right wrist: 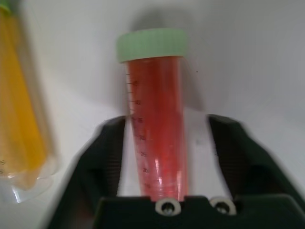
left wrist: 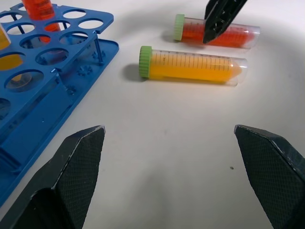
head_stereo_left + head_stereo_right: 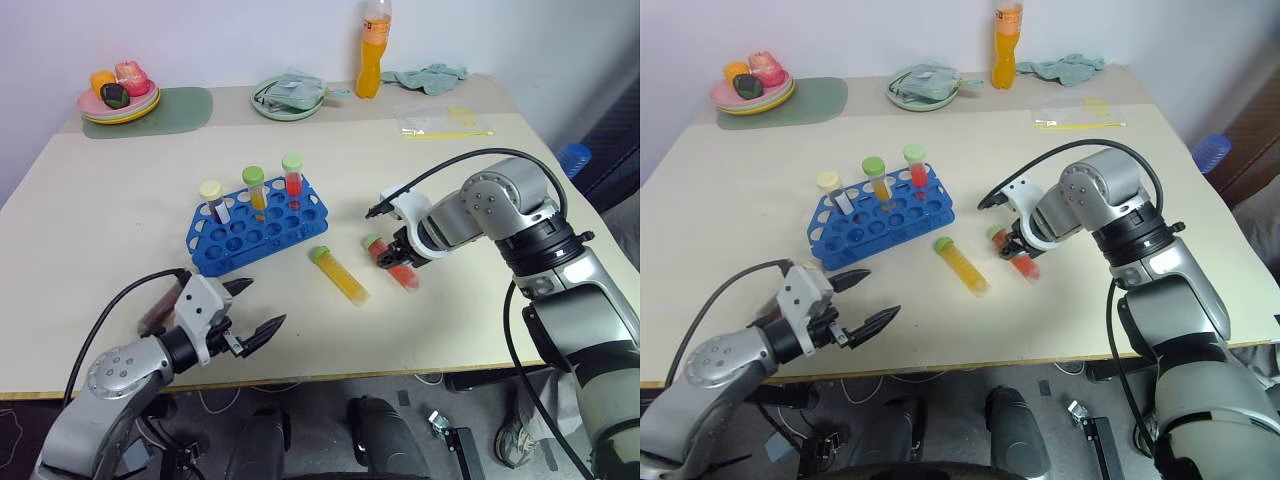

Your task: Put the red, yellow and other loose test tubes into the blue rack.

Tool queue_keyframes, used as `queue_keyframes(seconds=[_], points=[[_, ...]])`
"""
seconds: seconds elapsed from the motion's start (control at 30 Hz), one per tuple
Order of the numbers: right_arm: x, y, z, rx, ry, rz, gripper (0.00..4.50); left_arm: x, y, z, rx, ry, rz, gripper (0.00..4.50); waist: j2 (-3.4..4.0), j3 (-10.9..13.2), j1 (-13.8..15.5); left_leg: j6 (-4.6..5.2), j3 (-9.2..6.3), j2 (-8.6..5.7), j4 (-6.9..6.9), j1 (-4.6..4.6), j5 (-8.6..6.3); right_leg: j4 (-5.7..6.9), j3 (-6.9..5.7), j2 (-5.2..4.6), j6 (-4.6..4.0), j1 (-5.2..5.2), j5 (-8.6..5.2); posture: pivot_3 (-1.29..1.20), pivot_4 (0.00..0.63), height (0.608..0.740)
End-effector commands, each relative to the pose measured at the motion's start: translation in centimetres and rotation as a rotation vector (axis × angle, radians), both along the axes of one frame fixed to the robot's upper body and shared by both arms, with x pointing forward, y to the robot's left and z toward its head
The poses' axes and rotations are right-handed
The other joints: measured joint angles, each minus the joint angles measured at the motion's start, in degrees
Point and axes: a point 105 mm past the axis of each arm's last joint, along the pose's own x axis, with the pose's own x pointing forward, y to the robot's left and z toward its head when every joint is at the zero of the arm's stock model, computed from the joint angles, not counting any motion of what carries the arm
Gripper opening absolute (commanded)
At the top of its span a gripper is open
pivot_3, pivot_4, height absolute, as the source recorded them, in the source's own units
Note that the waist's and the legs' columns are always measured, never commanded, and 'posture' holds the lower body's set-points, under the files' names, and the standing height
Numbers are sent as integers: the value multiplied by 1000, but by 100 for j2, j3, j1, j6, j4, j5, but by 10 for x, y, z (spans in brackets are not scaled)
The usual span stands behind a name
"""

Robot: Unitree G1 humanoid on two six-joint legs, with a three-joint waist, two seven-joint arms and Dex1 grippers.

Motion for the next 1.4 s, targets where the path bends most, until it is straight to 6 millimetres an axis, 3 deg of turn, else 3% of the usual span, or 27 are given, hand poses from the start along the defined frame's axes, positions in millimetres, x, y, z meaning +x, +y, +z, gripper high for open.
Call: queue_keyframes(seconds=[0.03, 0.07, 0.23, 0.4, 0.5, 0.63, 0.77, 1.17, 1.4], points=[[0, 2, 9, 7, -27, 13, 1070, -2, -5, 9, 0, -49, -19, 4500, 0, 0, 0, 0, 0, 0, 0, 0, 0, 0, 0, 0, 0, 0, 0, 0, 150, 740], [-1, 3, 12, 13, -38, 23, 777, -2, -5, 9, -1, -50, -18, 4500, 0, 0, -1, 0, 0, 0, 0, 0, 0, 0, 0, 0, 0, 0, 0, 0, 150, 740], [-9, 16, 38, 89, -153, 122, 777, -1, -3, 8, 2, -49, -14, 4500, 3, 2, 2, 1, -1, 0, 0, -1, 0, 0, 0, 1, 0, -1, 0, 0, 150, 740], [-27, 62, 92, 472, -629, 418, 777, 3, 4, 9, -9, -60, 36, 4500, 1, 1, 20, 9, -5, 1, -1, -6, -5, -9, -5, 2, 4, 1, -2, 0, 150, 740], [-33, 76, 106, 667, -830, 501, 777, 12, 13, 11, -37, -75, 106, 4500, -2, -1, -6, 9, 0, 3, 3, -2, -5, -5, -3, 3, 5, 2, -1, 0, 150, 740], [-15, 84, 103, 768, -971, 395, 777, 21, 20, 11, -48, -99, 170, 4500, -2, -1, -10, 8, 0, 5, 4, 5, -5, 1, 0, 6, 4, 3, 0, 0, 150, 740], [-5, 104, 97, 796, -1098, 356, 777, 26, 20, 16, -61, -131, 198, 4500, -2, -1, -3, 7, 0, 5, 3, 4, -4, 3, 0, 5, 3, 2, 0, 0, 150, 740], [26, 114, 68, 765, -1136, 249, 777, 26, 25, 22, -58, -155, 216, 4500, 0, 0, -4, 4, -2, 2, -1, 5, -3, 4, 0, 1, 2, 1, 0, 0, 150, 740], [32, 121, 55, 770, -1113, 240, 777, 25, 24, 23, -61, -156, 217, 4500, 0, 0, -8, 4, -2, 2, -1, 5, -3, 4, 1, 1, 2, 1, 1, 0, 150, 740]])
